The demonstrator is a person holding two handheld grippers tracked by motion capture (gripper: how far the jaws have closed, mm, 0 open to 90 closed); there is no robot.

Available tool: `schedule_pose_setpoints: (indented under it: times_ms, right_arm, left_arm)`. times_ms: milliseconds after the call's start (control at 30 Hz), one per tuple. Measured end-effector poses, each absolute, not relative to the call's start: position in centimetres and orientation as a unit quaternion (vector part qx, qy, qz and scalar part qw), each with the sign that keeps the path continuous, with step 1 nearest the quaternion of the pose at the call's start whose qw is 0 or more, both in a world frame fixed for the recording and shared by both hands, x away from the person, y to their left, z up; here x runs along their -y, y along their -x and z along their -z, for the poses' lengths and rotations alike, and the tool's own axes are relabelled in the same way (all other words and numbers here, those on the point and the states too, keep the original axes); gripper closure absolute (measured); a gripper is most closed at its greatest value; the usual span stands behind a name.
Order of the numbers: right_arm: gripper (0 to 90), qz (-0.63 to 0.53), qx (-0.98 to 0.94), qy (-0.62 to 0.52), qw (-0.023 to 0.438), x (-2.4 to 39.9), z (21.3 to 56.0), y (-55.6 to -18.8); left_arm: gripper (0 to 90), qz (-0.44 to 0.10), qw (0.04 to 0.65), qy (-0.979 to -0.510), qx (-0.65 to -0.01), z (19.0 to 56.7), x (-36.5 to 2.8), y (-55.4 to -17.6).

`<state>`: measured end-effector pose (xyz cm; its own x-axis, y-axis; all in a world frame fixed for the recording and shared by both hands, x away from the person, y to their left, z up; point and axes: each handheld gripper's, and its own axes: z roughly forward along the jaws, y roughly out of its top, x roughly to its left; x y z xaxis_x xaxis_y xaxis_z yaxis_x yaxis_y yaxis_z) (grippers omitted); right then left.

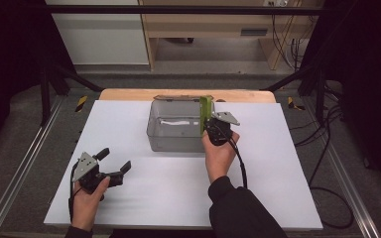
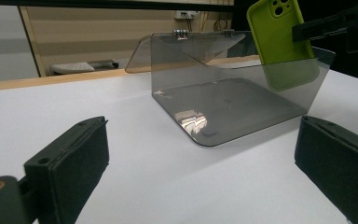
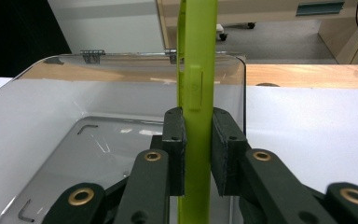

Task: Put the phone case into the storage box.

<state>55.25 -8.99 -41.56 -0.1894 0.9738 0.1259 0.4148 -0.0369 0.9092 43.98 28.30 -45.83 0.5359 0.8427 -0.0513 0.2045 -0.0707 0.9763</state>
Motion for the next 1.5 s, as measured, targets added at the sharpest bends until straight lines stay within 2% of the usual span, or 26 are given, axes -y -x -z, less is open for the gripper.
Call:
schedule_pose_setpoints:
  times_ms: [500, 1500]
  right_arm:
    - [77.5, -0.457, -0.617, -0.56, 0.311, 8.96, 42.17, -54.83]
    - [77.4, -0.441, -0.63, -0.57, 0.288, 9.16, 42.45, -55.2]
  left_arm:
    - [2.7, -0.284, 0.561, -0.673, -0.389, 45.83, -28.27, -43.98]
    - [2.7, -0.283, 0.56, -0.675, -0.388, 45.85, -28.23, -44.01]
